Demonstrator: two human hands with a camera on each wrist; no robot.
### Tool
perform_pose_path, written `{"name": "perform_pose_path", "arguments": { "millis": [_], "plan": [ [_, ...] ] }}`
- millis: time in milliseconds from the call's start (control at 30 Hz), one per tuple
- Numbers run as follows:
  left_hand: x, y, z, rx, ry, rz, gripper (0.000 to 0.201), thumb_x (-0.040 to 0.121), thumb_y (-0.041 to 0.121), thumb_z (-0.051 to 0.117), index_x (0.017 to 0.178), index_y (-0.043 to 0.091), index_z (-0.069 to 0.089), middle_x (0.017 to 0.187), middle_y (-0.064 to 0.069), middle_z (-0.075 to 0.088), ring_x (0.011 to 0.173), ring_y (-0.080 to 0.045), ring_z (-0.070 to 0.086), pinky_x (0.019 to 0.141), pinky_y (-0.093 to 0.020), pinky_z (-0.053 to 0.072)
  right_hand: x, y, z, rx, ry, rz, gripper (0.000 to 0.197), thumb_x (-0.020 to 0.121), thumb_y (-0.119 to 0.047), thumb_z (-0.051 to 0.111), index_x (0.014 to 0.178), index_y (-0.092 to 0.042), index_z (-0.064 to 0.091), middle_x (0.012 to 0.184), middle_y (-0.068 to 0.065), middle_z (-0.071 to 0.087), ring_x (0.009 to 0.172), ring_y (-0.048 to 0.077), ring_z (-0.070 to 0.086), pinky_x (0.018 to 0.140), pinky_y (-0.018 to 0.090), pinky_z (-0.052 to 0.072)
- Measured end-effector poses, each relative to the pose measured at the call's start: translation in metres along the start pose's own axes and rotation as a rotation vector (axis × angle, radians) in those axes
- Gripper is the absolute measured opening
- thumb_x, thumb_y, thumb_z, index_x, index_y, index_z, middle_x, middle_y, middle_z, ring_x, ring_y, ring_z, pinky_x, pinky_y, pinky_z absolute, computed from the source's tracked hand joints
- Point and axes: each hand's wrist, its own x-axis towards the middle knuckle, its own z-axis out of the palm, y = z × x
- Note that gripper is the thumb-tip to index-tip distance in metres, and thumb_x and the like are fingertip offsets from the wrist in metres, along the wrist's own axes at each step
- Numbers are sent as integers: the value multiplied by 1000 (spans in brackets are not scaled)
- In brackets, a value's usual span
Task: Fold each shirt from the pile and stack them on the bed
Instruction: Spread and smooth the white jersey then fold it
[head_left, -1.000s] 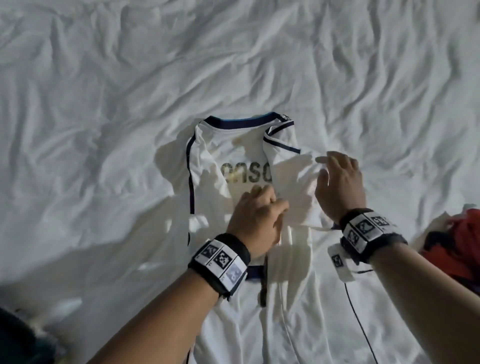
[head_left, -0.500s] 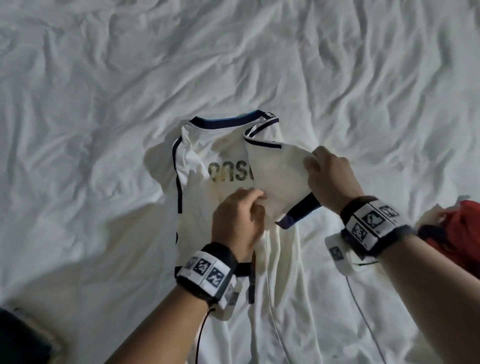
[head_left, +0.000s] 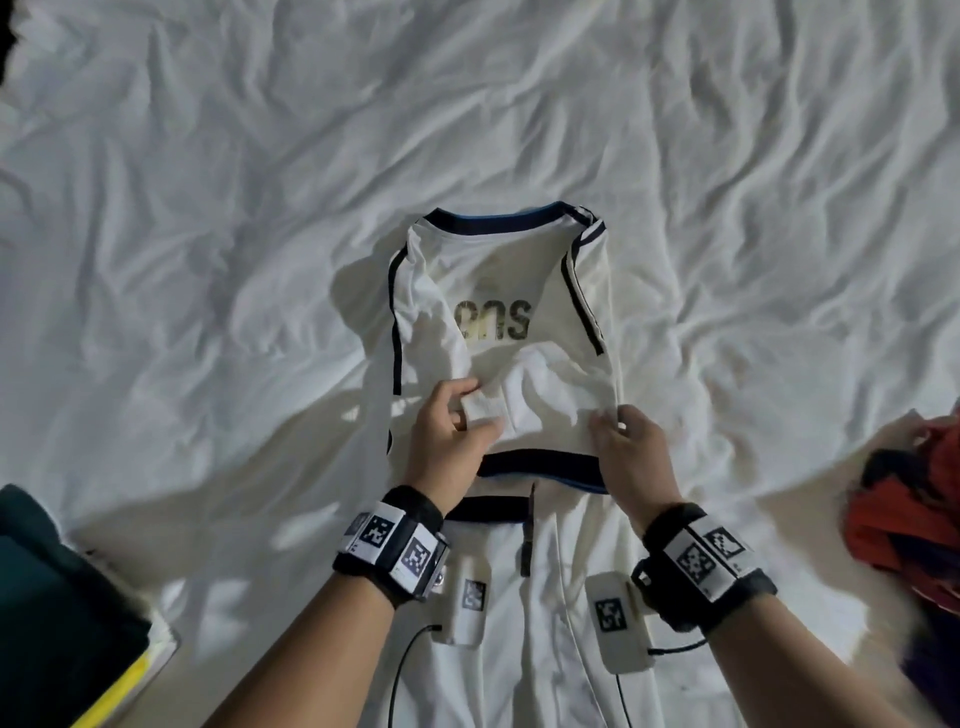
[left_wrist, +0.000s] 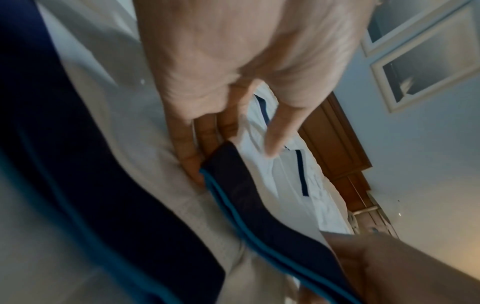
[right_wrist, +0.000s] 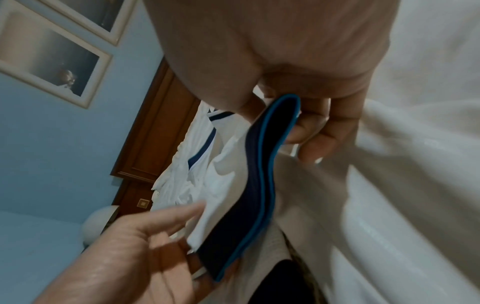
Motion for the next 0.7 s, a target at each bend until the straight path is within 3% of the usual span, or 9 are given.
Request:
{"name": "perform_pose_path", "arguments": {
  "millis": [133, 267, 367, 433, 500, 600, 700],
  "plan": [
    [-8, -10, -8, 46, 37, 88, 48, 86, 8, 77, 125, 26, 58, 93, 8, 73, 84, -14, 71, 78, -30, 60, 3, 6, -10, -48, -93, 34, 31, 104, -24, 51, 91, 2, 63, 77, 7, 58, 70, 22, 55, 64, 35, 45],
    [-8, -27, -19, 151, -2, 113, 54, 86, 12, 75, 129, 33, 51, 95, -4, 75, 84, -17, 71, 81, -39, 60, 6, 14, -15, -169, -163, 82, 28, 100, -22, 53, 82, -4, 64, 75, 10, 63, 72, 30, 61, 68, 50, 55],
    [-10, -35, -18, 264, 5, 142, 56, 84, 12, 74, 127, 36, 48, 76, -2, 69, 70, -21, 66, 68, -45, 58, 7, 9, -18, -222, -96, 28, 12, 97, -24, 61, 90, -14, 64, 86, -3, 67, 82, 20, 64, 72, 38, 52],
    [-11, -34, -14, 389, 27, 183, 57, 82, 15, 74, 127, 33, 46, 71, 2, 64, 67, -22, 62, 61, -39, 53, 12, -5, -18, -218, -15, -33, 13, 97, -31, 64, 102, -19, 63, 96, -6, 67, 90, 15, 65, 76, 32, 51],
    [-13, -27, -12, 649, 120, 285, 60, 80, 27, 76, 131, 26, 44, 93, 3, 65, 85, -24, 61, 71, -37, 52, 28, -22, -17, -221, 57, -126, 24, 96, -40, 65, 109, -21, 62, 104, -4, 66, 93, 15, 64, 79, 32, 50],
    [-14, -21, -4, 936, 241, 591, 69, 76, 33, 76, 137, 13, 49, 125, -15, 52, 111, -36, 50, 89, -49, 47, 67, -51, -14, -262, 143, -232, 41, 94, -52, 62, 120, -20, 62, 117, 0, 63, 103, 19, 61, 89, 36, 50],
    [-5, -27, 11, 1098, 105, 684, 92, 80, 44, 72, 158, 13, 34, 159, -27, 27, 147, -45, 26, 115, -65, 26, 103, -80, -10, -378, 136, -252, 39, 93, -60, 57, 112, -26, 62, 113, -2, 64, 108, 22, 58, 98, 43, 46]
  ]
}}
